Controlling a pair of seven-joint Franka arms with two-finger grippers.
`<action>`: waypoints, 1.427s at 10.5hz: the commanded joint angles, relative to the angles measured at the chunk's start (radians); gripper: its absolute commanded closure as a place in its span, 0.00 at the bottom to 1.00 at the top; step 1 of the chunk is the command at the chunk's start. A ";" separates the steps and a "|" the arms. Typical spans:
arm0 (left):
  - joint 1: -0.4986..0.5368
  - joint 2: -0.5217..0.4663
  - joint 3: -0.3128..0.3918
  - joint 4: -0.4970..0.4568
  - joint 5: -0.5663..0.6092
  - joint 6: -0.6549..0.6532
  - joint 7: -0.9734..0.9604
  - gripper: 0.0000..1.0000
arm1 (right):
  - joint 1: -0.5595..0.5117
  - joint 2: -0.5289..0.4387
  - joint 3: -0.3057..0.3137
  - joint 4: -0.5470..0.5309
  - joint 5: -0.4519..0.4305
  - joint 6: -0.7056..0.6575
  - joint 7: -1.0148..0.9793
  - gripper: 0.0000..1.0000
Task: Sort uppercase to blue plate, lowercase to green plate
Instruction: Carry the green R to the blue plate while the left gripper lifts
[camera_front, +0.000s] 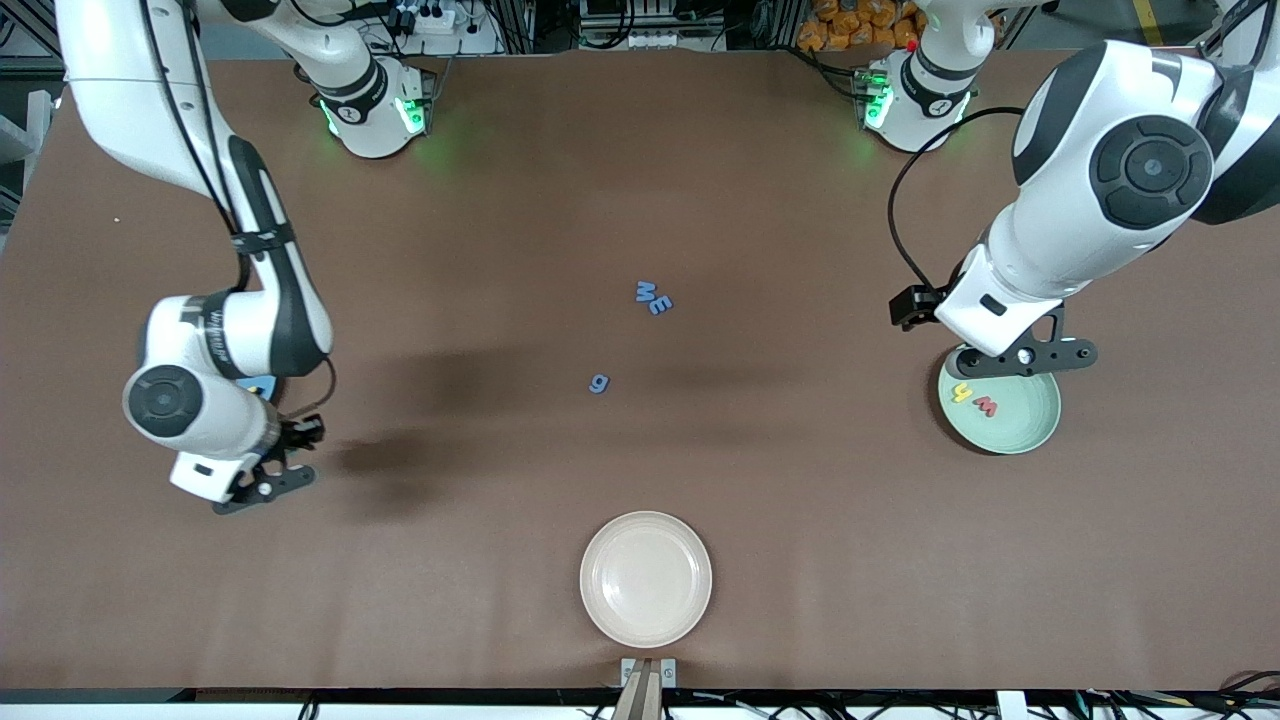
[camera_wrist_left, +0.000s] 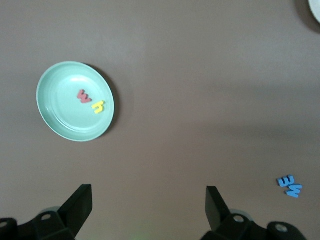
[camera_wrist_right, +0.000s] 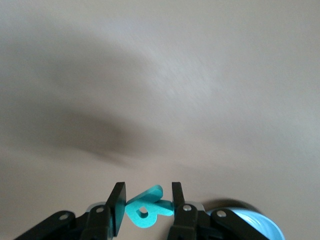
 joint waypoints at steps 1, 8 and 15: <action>0.020 -0.191 -0.001 -0.269 -0.040 0.182 -0.006 0.00 | -0.036 -0.041 -0.060 -0.077 0.100 0.017 -0.212 0.67; -0.045 -0.160 -0.022 -0.278 -0.143 0.212 -0.029 0.00 | -0.200 -0.087 -0.100 -0.299 0.194 0.149 -0.602 0.64; -0.176 -0.022 -0.026 -0.226 -0.119 0.280 -0.379 0.00 | -0.209 -0.110 -0.097 -0.395 0.228 0.162 -0.655 0.46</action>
